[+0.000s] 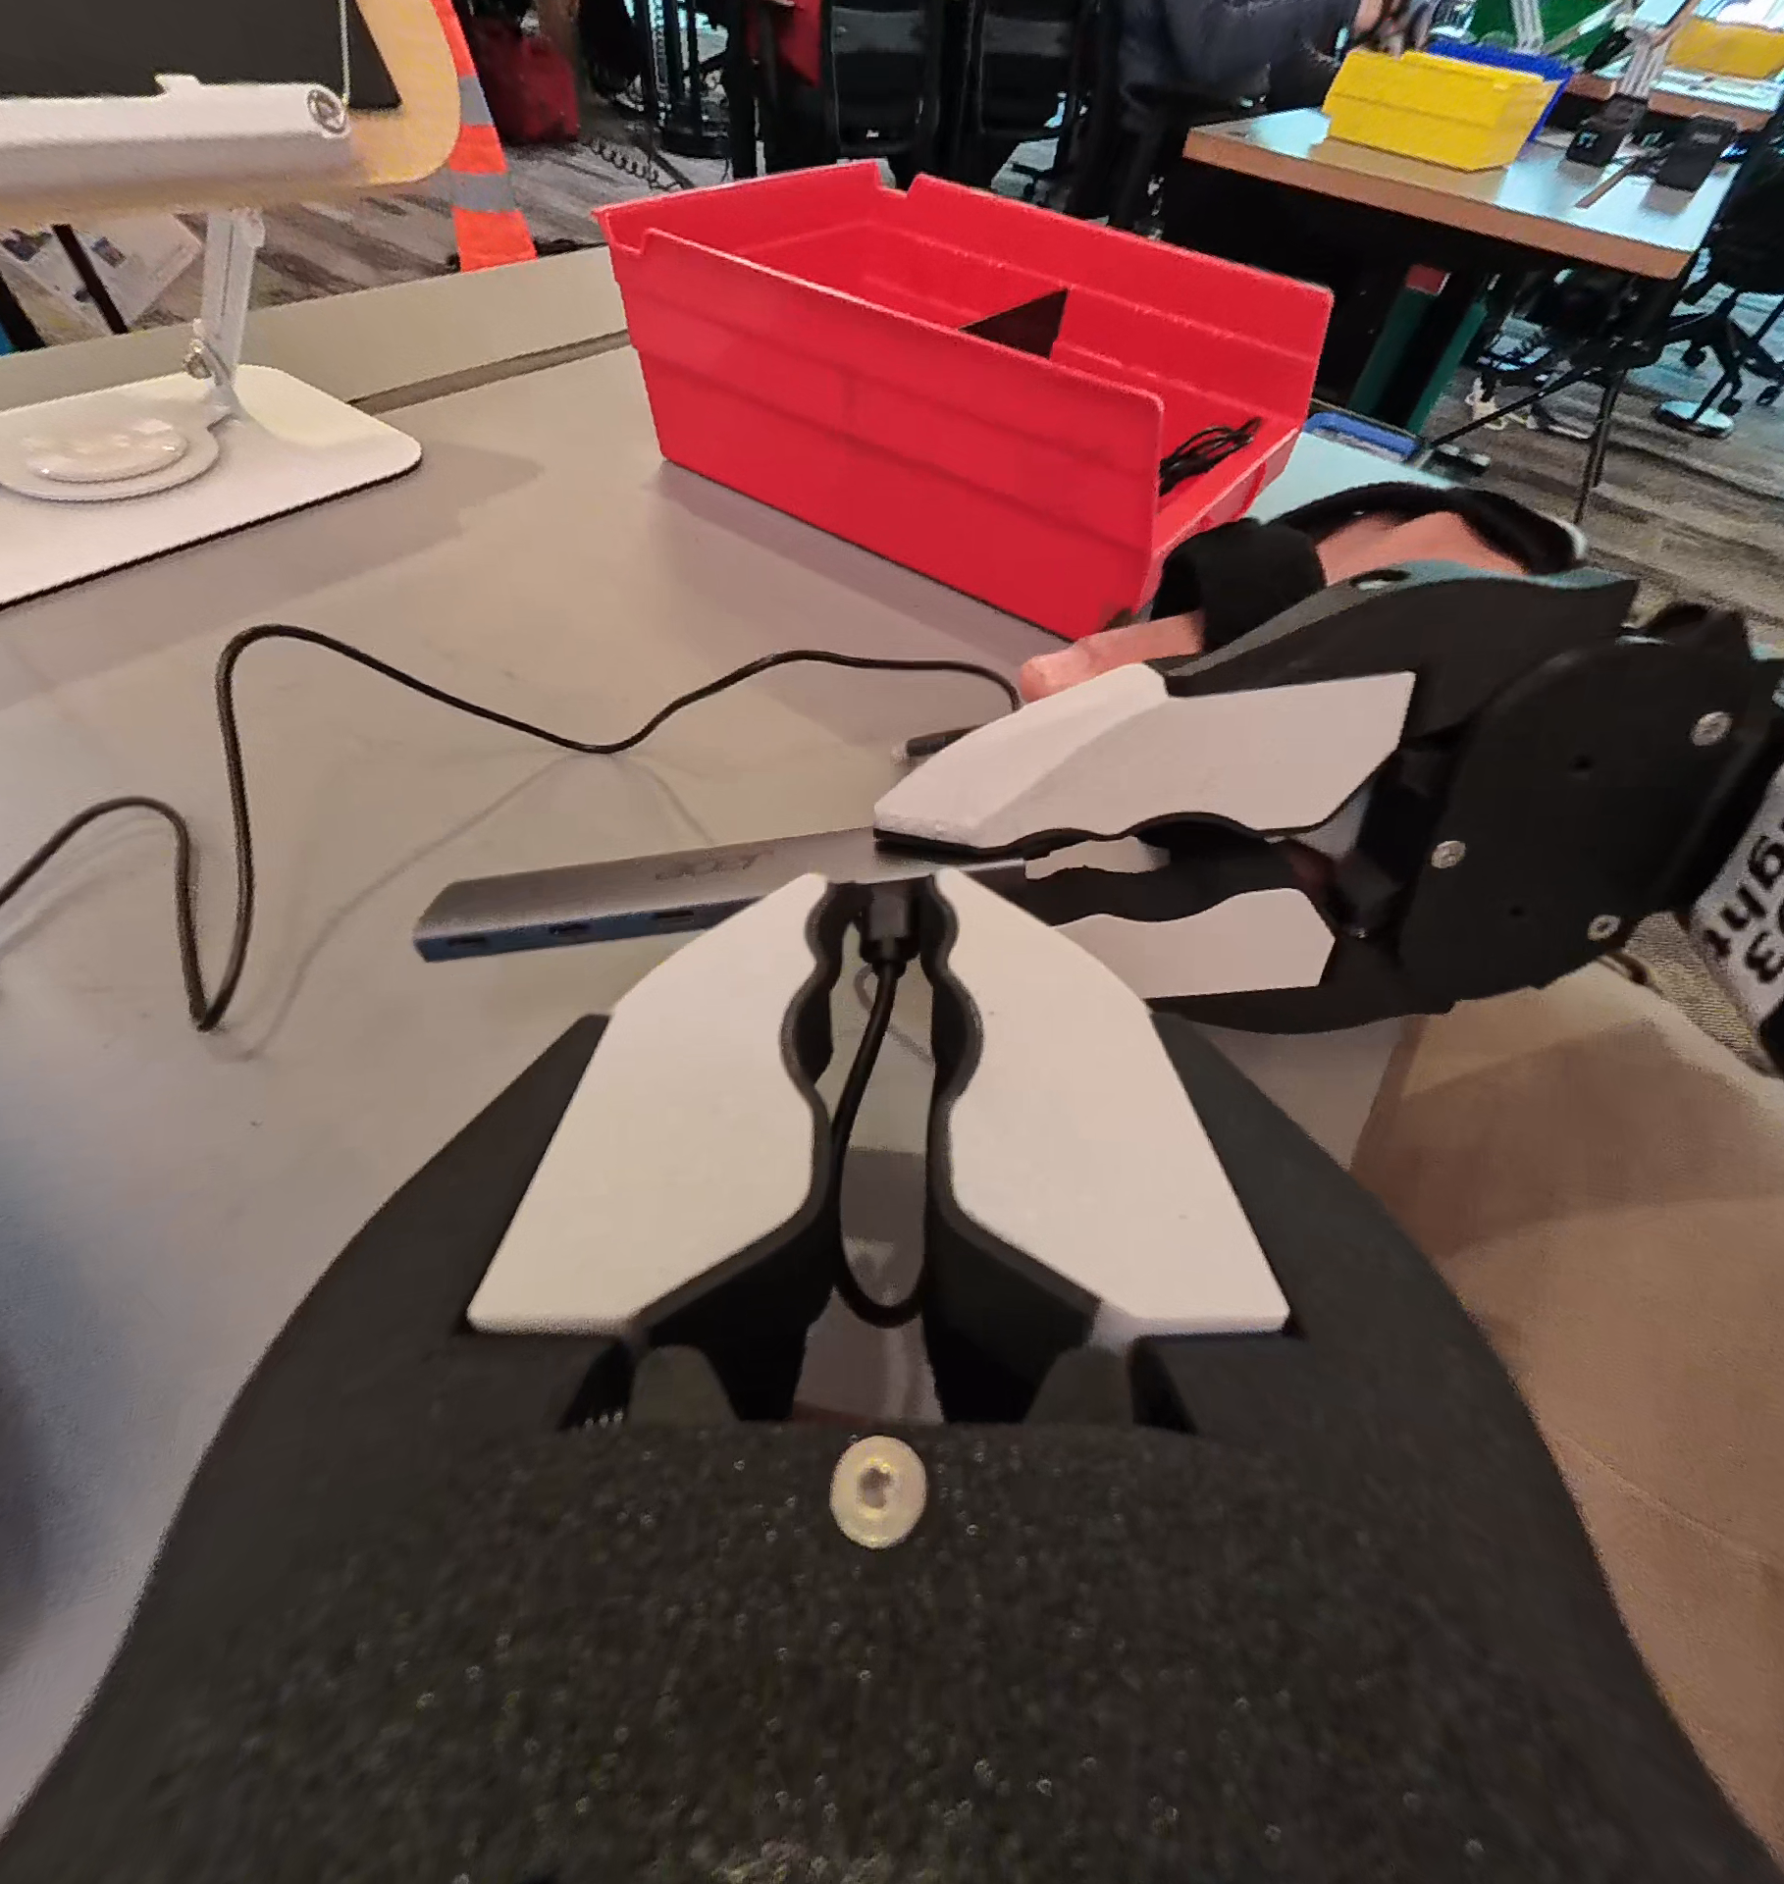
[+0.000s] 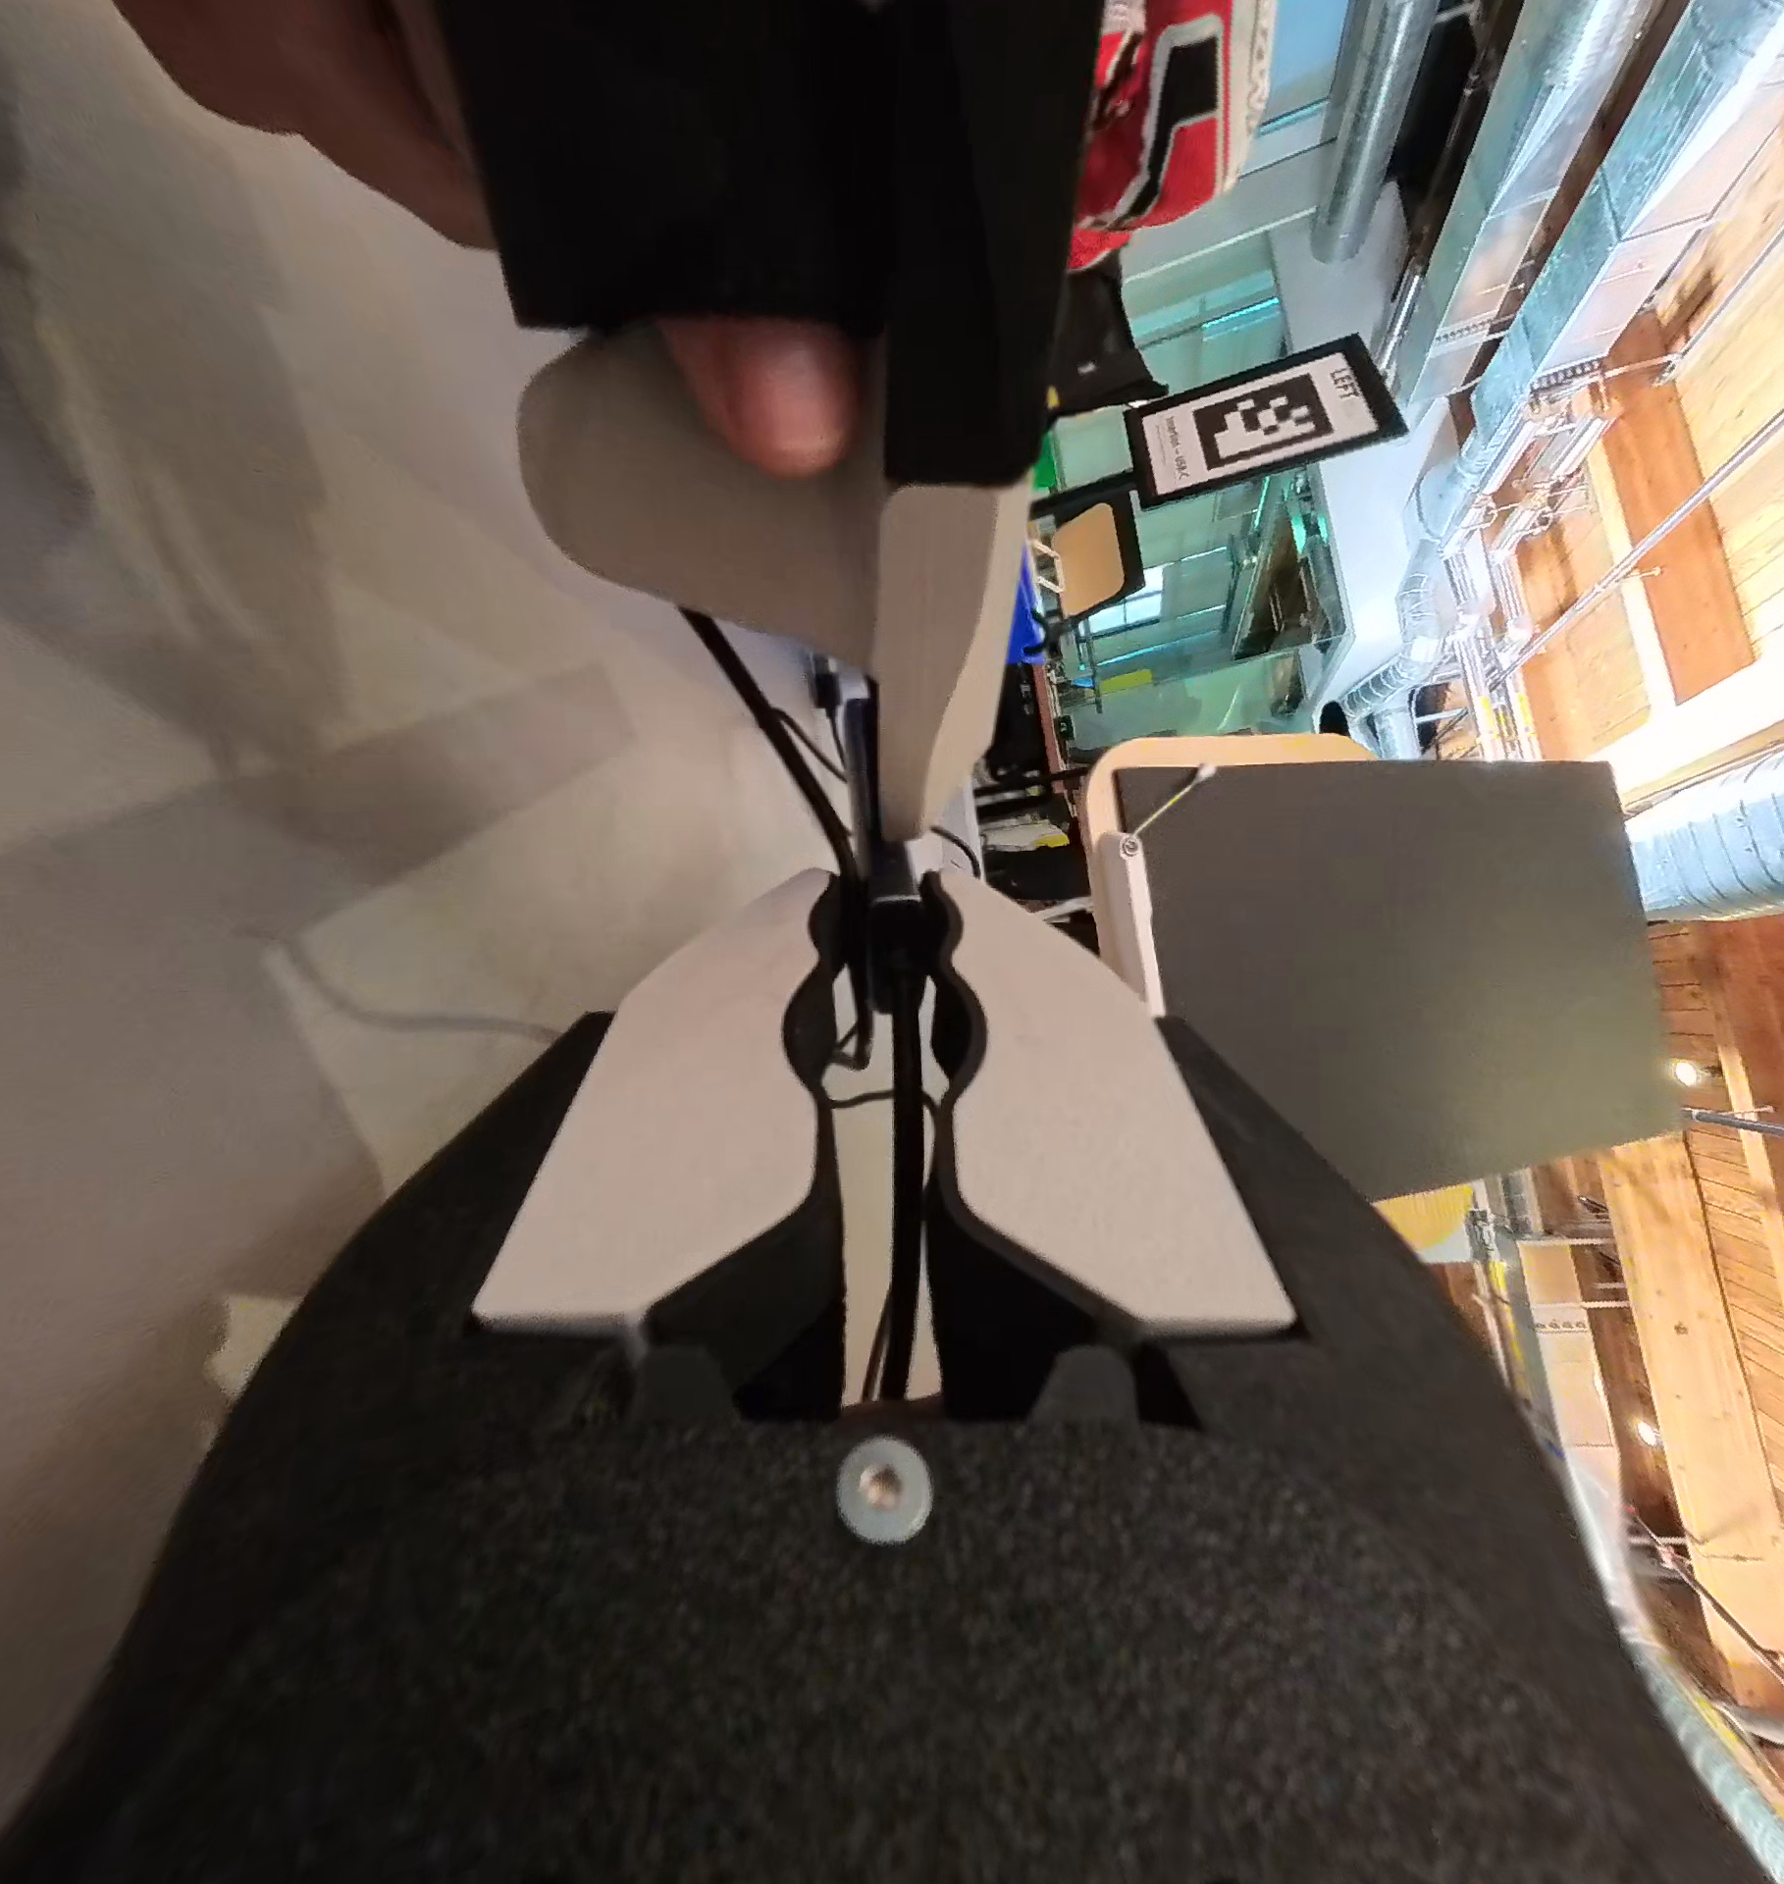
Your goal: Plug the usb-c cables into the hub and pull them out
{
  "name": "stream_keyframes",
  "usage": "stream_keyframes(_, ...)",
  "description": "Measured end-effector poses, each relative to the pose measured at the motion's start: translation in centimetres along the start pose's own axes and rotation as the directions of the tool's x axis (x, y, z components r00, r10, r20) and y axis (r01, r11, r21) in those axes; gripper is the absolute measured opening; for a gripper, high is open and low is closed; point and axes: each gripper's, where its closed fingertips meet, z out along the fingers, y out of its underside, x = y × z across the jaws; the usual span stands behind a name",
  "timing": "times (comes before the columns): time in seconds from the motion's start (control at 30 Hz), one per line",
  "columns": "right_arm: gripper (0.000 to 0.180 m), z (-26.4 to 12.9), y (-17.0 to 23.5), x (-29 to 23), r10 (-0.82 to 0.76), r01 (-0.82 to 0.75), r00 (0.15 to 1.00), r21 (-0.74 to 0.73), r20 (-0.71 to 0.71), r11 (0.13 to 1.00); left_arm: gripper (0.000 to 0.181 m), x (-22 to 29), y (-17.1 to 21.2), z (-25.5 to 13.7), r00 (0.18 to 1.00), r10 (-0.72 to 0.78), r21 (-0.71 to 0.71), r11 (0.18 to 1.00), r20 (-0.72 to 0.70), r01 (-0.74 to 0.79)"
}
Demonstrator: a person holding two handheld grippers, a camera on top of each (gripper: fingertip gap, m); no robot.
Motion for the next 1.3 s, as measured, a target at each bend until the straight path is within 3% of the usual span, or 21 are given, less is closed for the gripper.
stream_keyframes(0.3,0.014,0.3,0.7,-0.4,0.011,-0.011,1.000,-0.043,-0.004,0.999,0.010,-0.2,1.1,0.4,0.999,0.031,-0.094,0.995,0.016,-0.029)
stream_keyframes(0.5,0.014,0.1,1.0,0.6,0.008,-0.010,1.000,-0.072,-0.028,0.997,0.010,0.0,0.2,0.2,0.999,0.053,-0.081,0.995,0.012,-0.052)
stream_keyframes(0.63,0.013,-0.3,0.4,-0.8,0.035,-0.034,0.996,-0.008,0.085,0.999,0.010,0.4,1.3,0.1,0.997,0.076,-0.107,0.991,-0.023,-0.079)
stream_keyframes(0.8,0.015,-1.4,0.1,-1.5,0.163,-0.174,0.966,0.041,0.200,0.984,0.010,0.9,1.7,-0.1,0.991,0.133,-0.127,0.983,-0.021,-0.135)
stream_keyframes(0.93,0.014,-1.5,0.3,-1.5,0.165,-0.176,0.964,0.036,0.211,0.984,0.010,0.3,1.8,0.0,0.992,0.125,-0.132,0.983,-0.002,-0.124)
stream_keyframes(1.1,0.032,-2.0,-0.1,-2.1,0.204,-0.221,0.938,0.029,0.280,0.975,0.010,-0.8,1.8,0.0,0.992,0.118,-0.139,0.984,0.048,-0.111)
stream_keyframes(1.3,0.027,-2.3,-1.7,0.0,0.339,-0.367,0.894,0.047,0.292,0.929,0.010,-1.0,2.0,0.2,0.989,0.135,-0.155,0.980,0.063,-0.124)
